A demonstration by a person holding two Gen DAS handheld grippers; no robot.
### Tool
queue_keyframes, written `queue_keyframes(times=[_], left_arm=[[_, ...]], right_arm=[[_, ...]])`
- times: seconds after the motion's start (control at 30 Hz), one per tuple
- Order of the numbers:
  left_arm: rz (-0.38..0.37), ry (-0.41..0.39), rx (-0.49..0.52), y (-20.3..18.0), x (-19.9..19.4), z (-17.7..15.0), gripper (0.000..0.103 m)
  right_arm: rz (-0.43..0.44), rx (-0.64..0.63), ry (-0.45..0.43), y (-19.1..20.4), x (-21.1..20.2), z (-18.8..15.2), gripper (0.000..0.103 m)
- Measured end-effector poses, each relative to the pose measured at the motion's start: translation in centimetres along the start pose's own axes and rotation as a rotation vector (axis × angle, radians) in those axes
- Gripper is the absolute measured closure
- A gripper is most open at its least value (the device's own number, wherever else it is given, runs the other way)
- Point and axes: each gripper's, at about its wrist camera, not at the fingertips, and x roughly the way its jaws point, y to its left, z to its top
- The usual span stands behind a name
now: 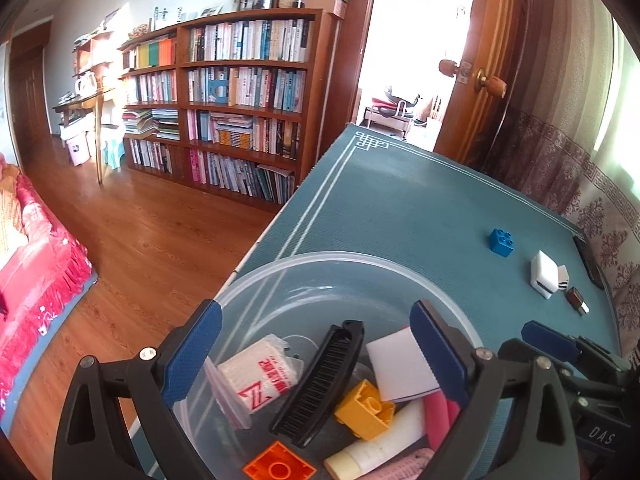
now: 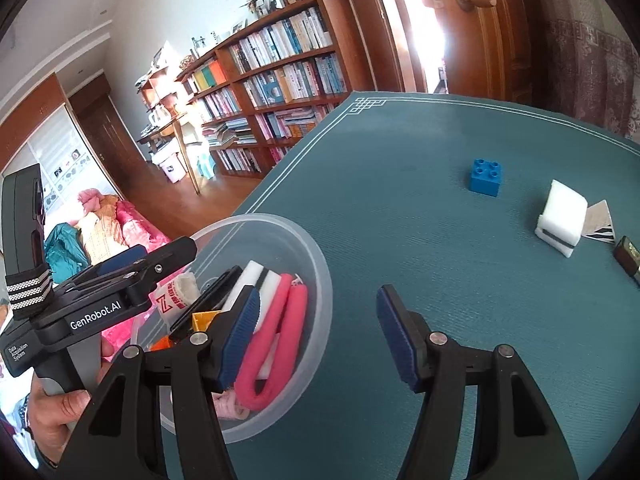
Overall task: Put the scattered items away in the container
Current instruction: 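Move the right tool to the brown cosmetic bottle and close on it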
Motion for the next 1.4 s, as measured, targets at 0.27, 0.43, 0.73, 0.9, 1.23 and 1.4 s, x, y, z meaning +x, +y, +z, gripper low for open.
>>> queue_keyframes(times=[0.27, 0.43, 0.73, 0.9, 1.23, 1.4], left_arm=[[-0.017, 0.011, 0.056, -2.8, 0.3, 0.2, 0.006], [-0.028, 0.018, 0.100, -5.0, 0.4, 0.2, 0.006], [-0.055, 0.036, 0.180, -9.2, 0.9, 0.2, 0.006], [-0.077, 0.052, 0.223, -11.7, 1.4, -0.1, 0.006], [-0.113, 0.088, 0.309, -16.4, 2.6, -0.8, 0.006], [-0.121, 0.101, 0.339, -18.1, 3.1, -1.0, 0.006]], right_arm=[[-0.080, 0.051, -0.014, -4.5, -1.6, -0.8, 0.039], [-0.137, 0.094, -0.027, -8.0, -3.1, -1.2, 0.039], [-0.244, 0.166, -0.066, -14.4, -6.0, -1.7, 0.039], [-0.303, 0.201, -0.090, -18.1, -7.6, -1.8, 0.039], [-0.391, 0.236, -0.134, -23.5, -8.7, -0.4, 0.039], [-0.410, 0.205, -0.134, -25.1, -7.7, 0.6, 0.039]])
